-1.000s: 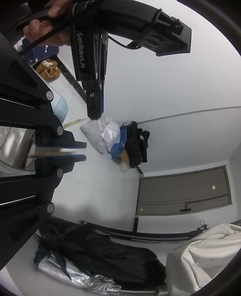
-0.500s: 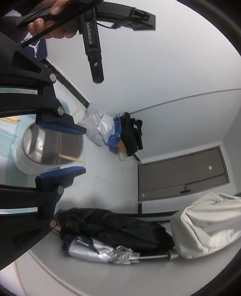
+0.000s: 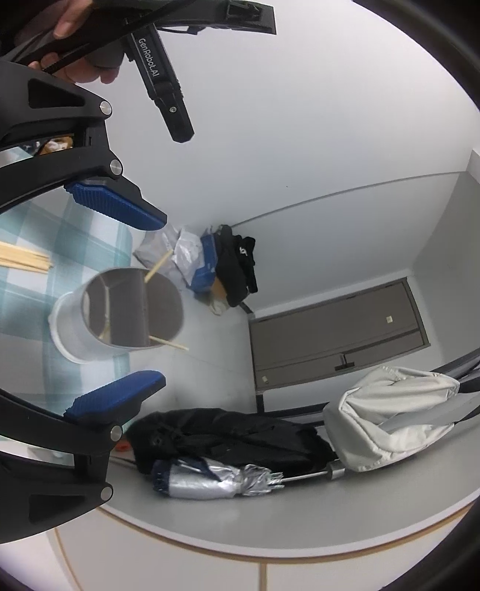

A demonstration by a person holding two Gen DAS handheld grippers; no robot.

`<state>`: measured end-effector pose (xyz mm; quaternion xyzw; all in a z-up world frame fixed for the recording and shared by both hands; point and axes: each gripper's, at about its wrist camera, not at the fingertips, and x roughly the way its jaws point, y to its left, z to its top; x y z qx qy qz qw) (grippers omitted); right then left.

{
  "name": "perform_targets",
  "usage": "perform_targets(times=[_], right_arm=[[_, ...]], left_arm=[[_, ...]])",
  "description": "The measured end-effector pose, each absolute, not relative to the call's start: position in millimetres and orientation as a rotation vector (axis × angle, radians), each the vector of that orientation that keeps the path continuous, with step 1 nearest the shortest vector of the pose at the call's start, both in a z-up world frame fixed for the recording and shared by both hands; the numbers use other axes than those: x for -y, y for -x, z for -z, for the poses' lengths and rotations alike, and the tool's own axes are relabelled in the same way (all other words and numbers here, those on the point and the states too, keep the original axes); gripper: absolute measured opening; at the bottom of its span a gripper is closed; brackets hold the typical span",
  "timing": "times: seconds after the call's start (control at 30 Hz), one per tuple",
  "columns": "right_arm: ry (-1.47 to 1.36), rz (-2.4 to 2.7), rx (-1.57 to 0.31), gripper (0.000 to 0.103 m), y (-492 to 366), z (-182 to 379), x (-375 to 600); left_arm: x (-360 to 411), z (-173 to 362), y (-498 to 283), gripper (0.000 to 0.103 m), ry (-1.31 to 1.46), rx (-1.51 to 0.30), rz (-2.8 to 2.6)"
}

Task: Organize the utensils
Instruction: 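Raise both grippers away from the utensil holder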

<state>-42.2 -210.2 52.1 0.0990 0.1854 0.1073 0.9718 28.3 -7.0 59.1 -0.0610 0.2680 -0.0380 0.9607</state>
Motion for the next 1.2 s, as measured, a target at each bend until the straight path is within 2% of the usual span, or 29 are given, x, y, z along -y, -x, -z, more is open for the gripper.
perform_targets(times=[0.6, 1.2], right_arm=[[-0.125, -0.204, -0.511, 0.082, 63.1, 13.6, 184.4], [-0.019, -0.192, -0.638, 0.082, 41.8, 51.9, 158.9]], left_arm=[[-13.5, 12.2, -11.6, 0.101, 0.151, -0.622, 0.038], [-39.7, 24.2, -17.4, 0.101, 0.193, -0.697, 0.031]])
